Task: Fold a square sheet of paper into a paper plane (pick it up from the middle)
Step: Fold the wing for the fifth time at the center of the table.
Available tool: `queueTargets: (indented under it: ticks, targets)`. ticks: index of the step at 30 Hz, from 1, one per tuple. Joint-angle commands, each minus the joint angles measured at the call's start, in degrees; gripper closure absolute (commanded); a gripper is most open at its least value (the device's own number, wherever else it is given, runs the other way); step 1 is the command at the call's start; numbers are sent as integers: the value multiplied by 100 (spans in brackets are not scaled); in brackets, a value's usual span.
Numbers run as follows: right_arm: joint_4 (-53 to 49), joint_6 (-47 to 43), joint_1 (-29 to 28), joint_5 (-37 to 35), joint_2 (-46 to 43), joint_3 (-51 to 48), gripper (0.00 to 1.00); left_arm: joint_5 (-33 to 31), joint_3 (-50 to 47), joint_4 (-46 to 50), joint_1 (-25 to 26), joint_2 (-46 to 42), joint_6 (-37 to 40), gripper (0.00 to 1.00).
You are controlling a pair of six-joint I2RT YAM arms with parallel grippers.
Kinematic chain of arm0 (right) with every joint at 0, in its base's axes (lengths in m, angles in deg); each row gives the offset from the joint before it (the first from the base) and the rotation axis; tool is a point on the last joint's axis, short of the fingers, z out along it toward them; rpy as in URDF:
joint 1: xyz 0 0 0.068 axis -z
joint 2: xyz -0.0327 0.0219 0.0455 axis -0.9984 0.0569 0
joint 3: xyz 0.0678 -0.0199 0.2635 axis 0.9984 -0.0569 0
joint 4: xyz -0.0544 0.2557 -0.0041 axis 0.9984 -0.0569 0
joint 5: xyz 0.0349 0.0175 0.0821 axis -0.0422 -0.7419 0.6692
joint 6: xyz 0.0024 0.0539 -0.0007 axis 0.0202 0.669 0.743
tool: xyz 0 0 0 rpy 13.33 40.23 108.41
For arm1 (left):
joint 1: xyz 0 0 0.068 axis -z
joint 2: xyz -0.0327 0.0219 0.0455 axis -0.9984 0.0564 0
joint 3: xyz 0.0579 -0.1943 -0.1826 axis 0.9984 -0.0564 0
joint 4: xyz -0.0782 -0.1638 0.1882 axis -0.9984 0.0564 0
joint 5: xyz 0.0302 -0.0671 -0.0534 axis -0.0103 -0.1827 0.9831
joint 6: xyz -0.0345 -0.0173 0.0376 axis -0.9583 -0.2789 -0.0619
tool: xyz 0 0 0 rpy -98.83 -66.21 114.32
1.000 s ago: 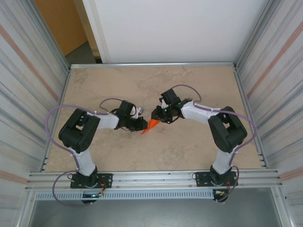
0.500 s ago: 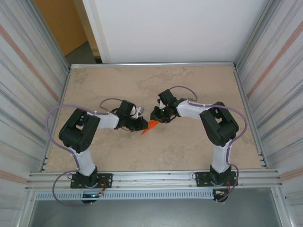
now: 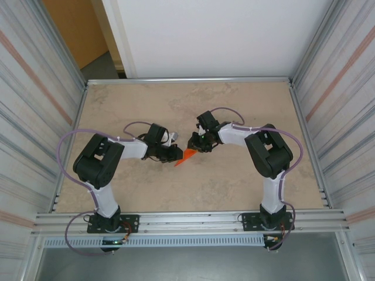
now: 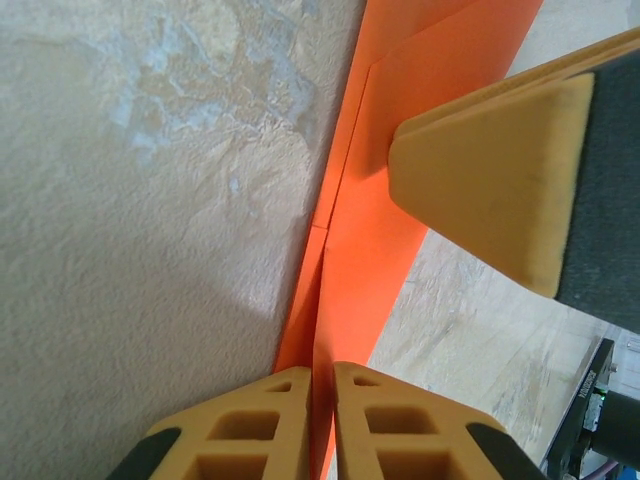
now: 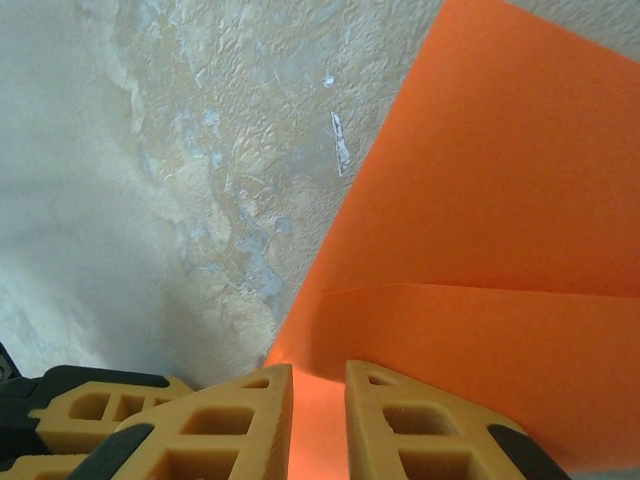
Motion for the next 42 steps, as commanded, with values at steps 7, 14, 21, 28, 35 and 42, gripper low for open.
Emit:
queueTargets:
  ticks: [7, 14, 21, 28, 35, 42]
  targets:
    - [-176, -38, 69, -26, 189, 176, 80, -353, -42, 505, -19, 283, -51, 89]
    - [-624, -52, 64, -207, 388, 346, 81, -354, -32, 562, -36, 174, -62, 89]
    - [-973, -17, 73, -359, 546, 433, 82, -773, -55, 875, -58, -711, -75, 76]
    - [-1054, 41, 73, -370, 587, 450, 83, -668, 128, 1098, -31, -1103, 130, 77]
    - [-1102, 91, 95, -343, 653, 450, 88, 182, 246, 334, 165, -737, -89, 87]
    - [-1138, 118, 104, -319, 691, 442, 90, 503, 572, 244, 233, -162, -148, 90]
